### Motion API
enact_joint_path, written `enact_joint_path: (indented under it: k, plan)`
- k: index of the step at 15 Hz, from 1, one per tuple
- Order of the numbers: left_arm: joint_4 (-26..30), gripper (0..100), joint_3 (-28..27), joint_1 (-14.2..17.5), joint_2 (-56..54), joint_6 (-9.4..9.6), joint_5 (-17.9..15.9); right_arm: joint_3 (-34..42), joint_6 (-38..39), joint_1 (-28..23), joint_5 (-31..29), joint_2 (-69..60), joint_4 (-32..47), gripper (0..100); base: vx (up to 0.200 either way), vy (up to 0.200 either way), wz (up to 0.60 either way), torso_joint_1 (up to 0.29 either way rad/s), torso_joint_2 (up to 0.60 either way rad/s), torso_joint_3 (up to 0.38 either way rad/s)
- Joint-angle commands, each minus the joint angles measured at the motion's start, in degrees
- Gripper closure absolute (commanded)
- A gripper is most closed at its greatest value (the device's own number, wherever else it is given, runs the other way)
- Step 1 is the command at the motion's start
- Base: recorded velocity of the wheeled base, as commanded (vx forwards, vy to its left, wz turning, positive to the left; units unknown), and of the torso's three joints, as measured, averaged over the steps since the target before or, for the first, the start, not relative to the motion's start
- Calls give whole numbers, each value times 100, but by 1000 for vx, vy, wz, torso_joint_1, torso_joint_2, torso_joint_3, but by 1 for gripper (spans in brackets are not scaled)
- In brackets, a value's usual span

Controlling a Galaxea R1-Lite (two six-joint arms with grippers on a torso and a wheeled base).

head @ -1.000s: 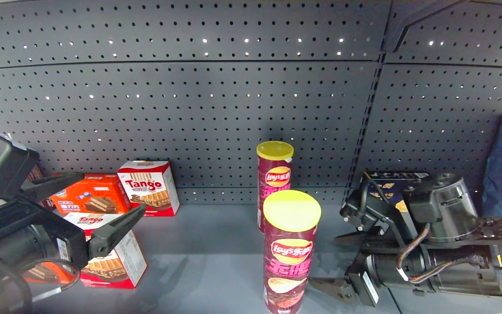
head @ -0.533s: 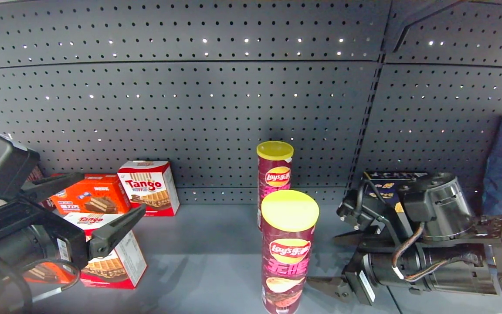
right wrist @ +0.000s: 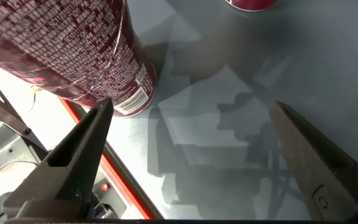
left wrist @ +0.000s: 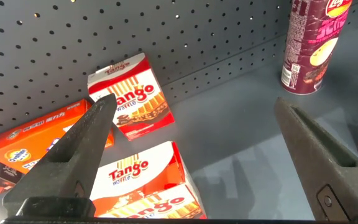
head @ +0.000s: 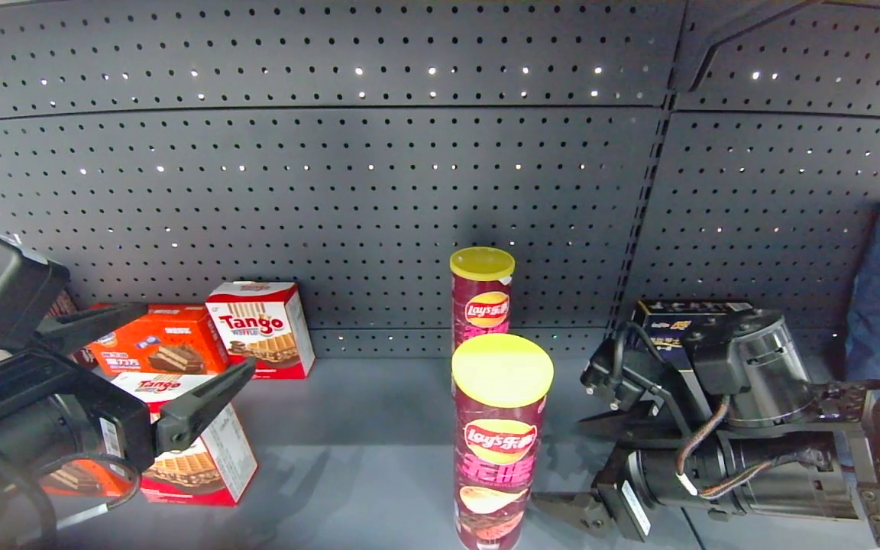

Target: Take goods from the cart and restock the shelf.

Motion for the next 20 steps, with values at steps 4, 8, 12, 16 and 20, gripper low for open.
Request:
enact_joint_path:
  k: [4,8,12,16,20]
  plan:
    - [-1,0,-7,0,4,4,3,6,5,-32,-112,-59,-3,0,0,0,0,0,0,0]
    - [-1,0,-7,0,4,-5,3,-126,-4,-32,-121,81,-3,0,0,0,0,0,0,0]
    - [-1,0,-7,0,4,-5,3,-187,-4,-32,-121,134,-3,0,0,0,0,0,0,0]
    - [-1,0,-7,0,4,-5,3,-178,-4,-41,-121,125,-3,0,0,0,0,0,0,0]
    - [-1,0,-7,9,-40,-5,12,-143,58,-208,-130,-218,-21,0,0,0,0,0,0,0]
